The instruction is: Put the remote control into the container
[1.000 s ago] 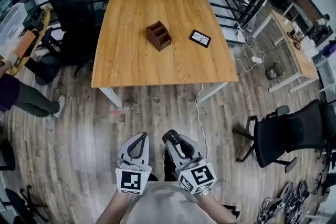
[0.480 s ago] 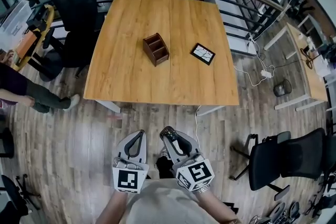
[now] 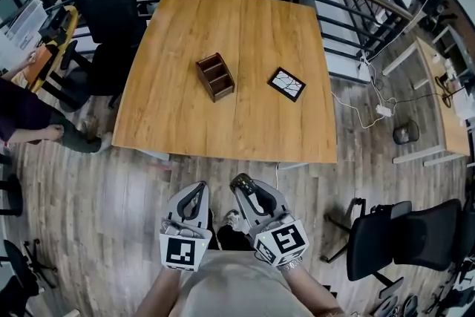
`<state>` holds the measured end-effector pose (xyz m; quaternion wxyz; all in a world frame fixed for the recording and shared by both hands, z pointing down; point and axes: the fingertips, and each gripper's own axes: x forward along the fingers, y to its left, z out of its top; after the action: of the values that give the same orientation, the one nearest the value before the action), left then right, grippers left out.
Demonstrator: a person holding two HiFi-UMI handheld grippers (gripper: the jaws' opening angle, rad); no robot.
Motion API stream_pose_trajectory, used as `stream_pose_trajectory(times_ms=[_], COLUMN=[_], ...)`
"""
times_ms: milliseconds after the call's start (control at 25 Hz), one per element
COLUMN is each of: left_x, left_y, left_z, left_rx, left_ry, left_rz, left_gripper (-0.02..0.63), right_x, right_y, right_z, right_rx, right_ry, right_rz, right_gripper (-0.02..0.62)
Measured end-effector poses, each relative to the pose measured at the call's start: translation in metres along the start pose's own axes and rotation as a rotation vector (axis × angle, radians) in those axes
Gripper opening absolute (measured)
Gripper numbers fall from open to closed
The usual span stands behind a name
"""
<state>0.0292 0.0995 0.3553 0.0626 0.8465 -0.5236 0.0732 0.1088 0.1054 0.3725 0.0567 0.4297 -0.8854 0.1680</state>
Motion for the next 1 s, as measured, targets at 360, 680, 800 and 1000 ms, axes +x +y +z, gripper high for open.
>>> stream_pose_trajectory(times_ms=[360,680,800,1000], left_x=[0.087,0.188,0.218,0.266], left_y=[0.02,0.08,0.108,0.144], left_z=[-0.011,0.018,0.015,0.023], left_rx=[-0.038,-0.051,-0.125,-0.118], left_ry=[0.017,-0.015,0.019,0.026], left_rz=[-0.083,-0.147,-0.169,-0.222], left_gripper=[0.012,0.012,0.012,0.012], right_x=[0.044,0.139,0.179,0.229], right_y=[-0.054,-0.107,-0.119,-0.134], right_z=[0.005,0.033,0.048,0.071], right_rx=[-0.013,0.005,-0.011,-0.024], right_ry=[0.039,0.08,0.082,0.093], right_rz=[-0.068,-0.112,-0.118,-0.142], right_gripper=[0.104,0.104,0.104,0.103])
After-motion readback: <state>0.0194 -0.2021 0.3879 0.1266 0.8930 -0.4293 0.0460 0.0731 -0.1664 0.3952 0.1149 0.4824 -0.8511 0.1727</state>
